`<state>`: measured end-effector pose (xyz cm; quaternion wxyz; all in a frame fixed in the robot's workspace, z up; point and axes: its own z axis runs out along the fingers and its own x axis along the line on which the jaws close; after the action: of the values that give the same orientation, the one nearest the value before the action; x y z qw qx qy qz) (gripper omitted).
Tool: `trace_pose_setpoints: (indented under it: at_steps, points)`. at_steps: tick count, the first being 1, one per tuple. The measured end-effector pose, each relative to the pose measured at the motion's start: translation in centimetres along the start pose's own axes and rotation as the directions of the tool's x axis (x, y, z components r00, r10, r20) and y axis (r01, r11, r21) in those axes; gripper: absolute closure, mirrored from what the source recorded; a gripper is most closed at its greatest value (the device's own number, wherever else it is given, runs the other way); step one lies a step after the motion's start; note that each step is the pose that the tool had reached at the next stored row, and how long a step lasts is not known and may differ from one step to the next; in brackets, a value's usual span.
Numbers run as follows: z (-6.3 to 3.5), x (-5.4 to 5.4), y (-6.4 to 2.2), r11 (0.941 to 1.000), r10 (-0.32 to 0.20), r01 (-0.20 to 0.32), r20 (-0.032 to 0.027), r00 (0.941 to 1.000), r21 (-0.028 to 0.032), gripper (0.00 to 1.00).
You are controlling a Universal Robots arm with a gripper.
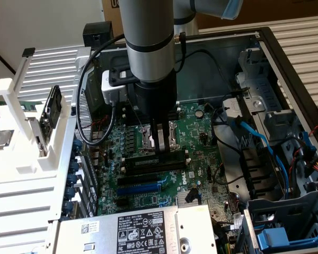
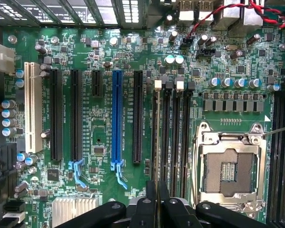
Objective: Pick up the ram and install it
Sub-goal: 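Insert the ram into the slot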
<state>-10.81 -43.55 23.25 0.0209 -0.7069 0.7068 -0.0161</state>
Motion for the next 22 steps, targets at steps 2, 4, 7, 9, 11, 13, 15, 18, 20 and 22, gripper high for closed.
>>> trace_pose_setpoints:
  at_steps: [2,4,7,9,11,13,15,18,20,22]
  points:
    - [0.01,-0.06,0.01,1.0,-0.001,0.001,-0.002,1.0,-0.0001,0.87]
    - [0.03,-0.17,0.0,1.0,-0.001,0.001,-0.004,1.0,-0.0001,0.87]
    - [0.06,-0.22,0.0,1.0,-0.002,0.002,-0.0066,1.0,0.0,0.87]
    - [0.06,-0.22,0.01,1.0,-0.002,0.002,-0.0084,1.0,-0.0002,0.87]
    - [0.07,-0.23,0.02,1.0,-0.003,0.003,-0.009,1.0,-0.0001,0.87]
    - [0.08,-0.23,0.03,1.0,-0.004,0.004,-0.0094,0.9999,-0.0001,0.87]
    - [0.08,-0.23,0.06,1.0,-0.004,0.004,-0.0097,0.9999,-0.0001,0.87]
    - [0.1,-0.23,0.08,1.0,-0.004,0.004,-0.0103,0.9999,-0.0001,0.87]
    - [0.11,-0.23,0.08,1.0,-0.004,0.004,-0.0105,0.9999,-0.0001,0.87]
    - [0.13,-0.23,0.08,1.0,-0.004,0.004,-0.0107,0.9999,-0.0001,0.87]
